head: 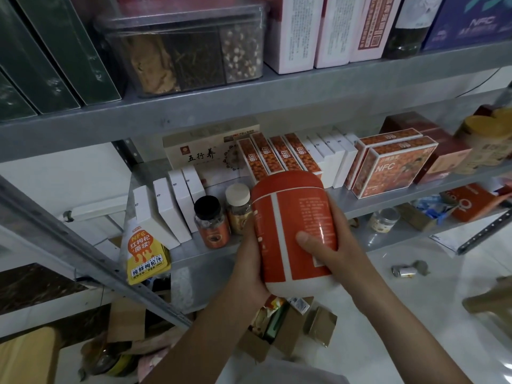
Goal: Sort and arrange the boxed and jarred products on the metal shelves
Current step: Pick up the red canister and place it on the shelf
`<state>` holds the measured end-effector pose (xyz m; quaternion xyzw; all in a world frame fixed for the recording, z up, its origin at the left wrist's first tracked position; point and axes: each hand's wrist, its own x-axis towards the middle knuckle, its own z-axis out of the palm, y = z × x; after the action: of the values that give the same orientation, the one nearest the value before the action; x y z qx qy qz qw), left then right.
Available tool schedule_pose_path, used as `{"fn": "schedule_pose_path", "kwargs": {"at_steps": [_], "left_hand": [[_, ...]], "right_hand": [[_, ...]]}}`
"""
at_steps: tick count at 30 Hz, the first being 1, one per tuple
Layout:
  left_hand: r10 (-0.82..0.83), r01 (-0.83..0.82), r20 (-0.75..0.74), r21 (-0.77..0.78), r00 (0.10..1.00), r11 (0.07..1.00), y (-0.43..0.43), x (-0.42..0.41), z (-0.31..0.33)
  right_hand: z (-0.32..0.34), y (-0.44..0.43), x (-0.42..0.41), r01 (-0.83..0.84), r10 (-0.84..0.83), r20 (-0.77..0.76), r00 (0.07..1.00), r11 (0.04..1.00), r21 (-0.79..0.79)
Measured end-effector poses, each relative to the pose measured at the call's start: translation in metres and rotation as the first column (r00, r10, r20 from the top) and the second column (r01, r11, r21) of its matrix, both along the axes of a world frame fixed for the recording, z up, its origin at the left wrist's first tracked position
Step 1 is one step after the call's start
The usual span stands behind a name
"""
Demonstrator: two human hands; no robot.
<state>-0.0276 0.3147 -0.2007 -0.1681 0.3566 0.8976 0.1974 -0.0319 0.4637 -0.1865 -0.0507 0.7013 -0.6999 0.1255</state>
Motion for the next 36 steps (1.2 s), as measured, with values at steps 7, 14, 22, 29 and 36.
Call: {"fn": "schedule_pose_path", "kwargs": {"at_steps": [7,14,22,29,36], "left_hand": [[0.045,-0.045,-0.021,-0.010,0.999,0.999,-0.011,-0.007,-0.004],[-0.174,0.174,-0.020,0.212,0.985,0.962,-0.009,-0.006,-0.005],[-0.041,0.042,0.011,-0.191,0.999,0.981,-0.004,-0.008,-0.006],[-0.200,0.197,-0.004,-0.144,0.980,0.970,-0.004,-0.007,0.004],[-0.230,0.228,0.011,-0.187,0.973,0.955,-0.015,-0.019,-0.011]], "right_hand": [[-0.012,0.005,0.002,0.005,0.061,0.114,0.992,0.864,-0.504],[-0.029,0.005,0.000,0.067,0.104,0.248,0.963,0.801,-0.594],[-0.008,0.010,-0.007,0.039,-0.017,0.168,0.986,0.991,-0.131],[-0.010,0.020,-0.004,0.155,-0.016,0.391,0.920,0.932,-0.327],[-0.008,0.026,-0.010,0.309,0.094,0.598,0.796,0.786,-0.536]]}}
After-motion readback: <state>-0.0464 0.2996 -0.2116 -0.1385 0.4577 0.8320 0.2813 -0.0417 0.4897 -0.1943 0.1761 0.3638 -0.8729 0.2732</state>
